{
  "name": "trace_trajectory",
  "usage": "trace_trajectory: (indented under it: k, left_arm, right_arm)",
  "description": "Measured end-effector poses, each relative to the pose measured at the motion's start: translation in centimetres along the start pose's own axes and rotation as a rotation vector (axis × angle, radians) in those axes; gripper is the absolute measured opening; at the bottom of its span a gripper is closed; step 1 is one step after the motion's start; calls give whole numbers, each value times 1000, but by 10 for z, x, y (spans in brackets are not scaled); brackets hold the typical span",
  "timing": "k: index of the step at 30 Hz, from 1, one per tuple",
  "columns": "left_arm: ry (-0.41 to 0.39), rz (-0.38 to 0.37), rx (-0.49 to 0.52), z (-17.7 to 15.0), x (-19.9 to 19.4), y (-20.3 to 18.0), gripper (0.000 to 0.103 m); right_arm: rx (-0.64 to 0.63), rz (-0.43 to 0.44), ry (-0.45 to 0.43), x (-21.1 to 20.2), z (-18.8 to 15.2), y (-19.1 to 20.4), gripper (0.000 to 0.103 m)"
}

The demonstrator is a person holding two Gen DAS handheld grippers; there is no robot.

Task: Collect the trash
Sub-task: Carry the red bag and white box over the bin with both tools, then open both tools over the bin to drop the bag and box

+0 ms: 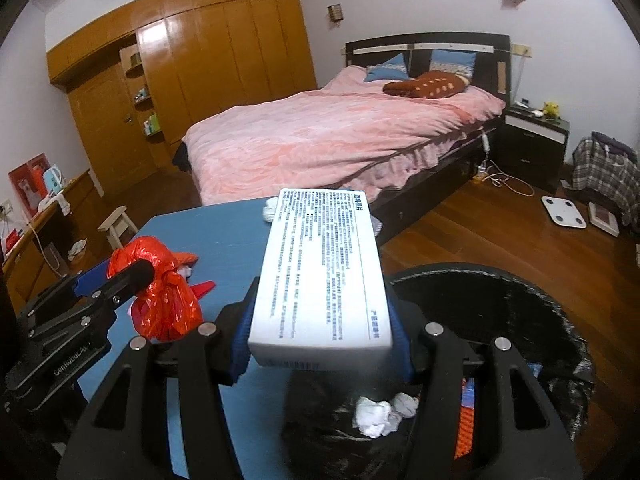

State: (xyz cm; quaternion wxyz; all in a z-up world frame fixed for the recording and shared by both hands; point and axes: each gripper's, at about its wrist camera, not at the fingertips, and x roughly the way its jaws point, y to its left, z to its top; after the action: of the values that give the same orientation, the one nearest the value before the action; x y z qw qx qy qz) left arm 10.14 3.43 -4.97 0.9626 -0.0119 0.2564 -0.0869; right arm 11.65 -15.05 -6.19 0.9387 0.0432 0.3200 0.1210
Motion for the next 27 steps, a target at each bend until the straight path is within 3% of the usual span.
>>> trace_trajectory:
  k: [27]
  left_arm:
    - [35, -210, 166, -6, 35, -138, 47]
  right_arm:
    - [144, -191, -22, -51, -42, -119, 54]
